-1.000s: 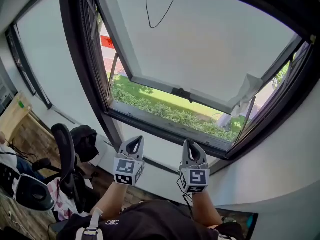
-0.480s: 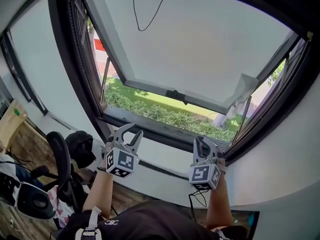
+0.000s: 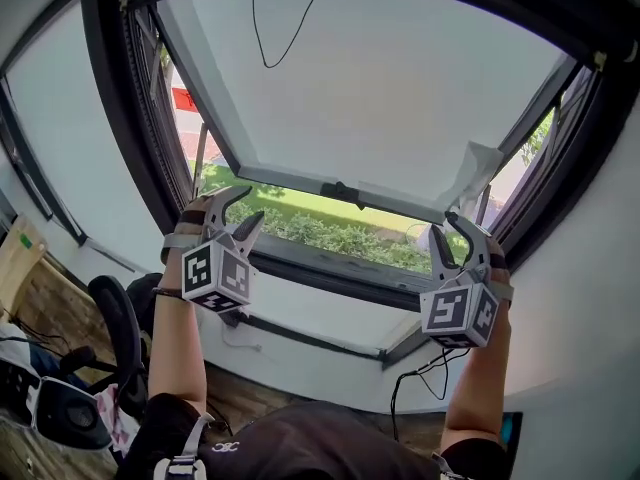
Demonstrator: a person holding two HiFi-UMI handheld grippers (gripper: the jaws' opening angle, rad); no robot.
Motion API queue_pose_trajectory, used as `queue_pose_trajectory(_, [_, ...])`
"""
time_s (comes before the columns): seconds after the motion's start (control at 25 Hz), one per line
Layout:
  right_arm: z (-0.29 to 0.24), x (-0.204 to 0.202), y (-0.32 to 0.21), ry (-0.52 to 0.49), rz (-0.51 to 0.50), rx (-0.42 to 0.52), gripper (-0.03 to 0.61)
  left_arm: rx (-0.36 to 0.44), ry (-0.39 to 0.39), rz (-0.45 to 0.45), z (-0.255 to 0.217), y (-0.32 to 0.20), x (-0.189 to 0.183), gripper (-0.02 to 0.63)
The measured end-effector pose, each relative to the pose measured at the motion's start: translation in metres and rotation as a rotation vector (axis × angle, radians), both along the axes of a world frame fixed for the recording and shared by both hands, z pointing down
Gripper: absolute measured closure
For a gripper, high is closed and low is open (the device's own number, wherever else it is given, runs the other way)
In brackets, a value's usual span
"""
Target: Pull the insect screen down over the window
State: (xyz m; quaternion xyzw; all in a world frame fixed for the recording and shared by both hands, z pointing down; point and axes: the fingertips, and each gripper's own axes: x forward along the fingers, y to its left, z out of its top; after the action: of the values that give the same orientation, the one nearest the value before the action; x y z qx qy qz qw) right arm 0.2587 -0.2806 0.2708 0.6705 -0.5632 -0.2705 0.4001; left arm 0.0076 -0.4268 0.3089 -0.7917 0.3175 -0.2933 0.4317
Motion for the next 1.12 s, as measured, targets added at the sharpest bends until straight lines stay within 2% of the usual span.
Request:
queue_pose_trajectory(0.12, [-0.039, 0.005, 0.003, 0.046, 0.006, 0.018, 0.456, 0.07, -0.034, -0.01, -0.04, -0.007, -0.005, 0.397])
queue_pose_trajectory(0.36, [-0.106, 0.017, 0.002, 0.172, 0.047, 0.055, 0.456, 0.191, -0.055, 0.002, -0.115, -0.012, -0.011, 0.397])
queue_pose_trajectory(0.48, [-0.136, 0.021, 0.003, 0.243, 0.076, 0.076, 0.453, 0.259, -0.063, -0.025, -0.152, -0.017, -0.022, 0.397])
queue_pose_trajectory(0.64, [-0.186, 0.025, 0.005, 0.239, 0.103, 0.166, 0.453, 0.382, -0.042, -0.072, -0.21, -0.023, -0.035, 0.41])
queue_pose_trajectory(0.76, [-0.222, 0.026, 0.005, 0.251, 0.12, 0.217, 0.453, 0.404, -0.044, -0.077, -0.241, -0.029, -0.037, 0.41])
queue_pose_trajectory(0.84, [-0.244, 0.027, 0.004, 0.287, 0.146, 0.241, 0.451, 0.434, -0.043, -0.096, -0.26, -0.036, -0.039, 0.408])
queue_pose_trajectory(1.0, [-0.283, 0.026, 0.005, 0.372, 0.207, 0.292, 0.428, 0.508, 0.018, -0.129, -0.297, -0.052, -0.047, 0.407])
queue_pose_trajectory(1.12, [-0.308, 0.027, 0.008, 0.414, 0.251, 0.325, 0.419, 0.559, 0.02, -0.148, -0.313, -0.063, -0.051, 0.408])
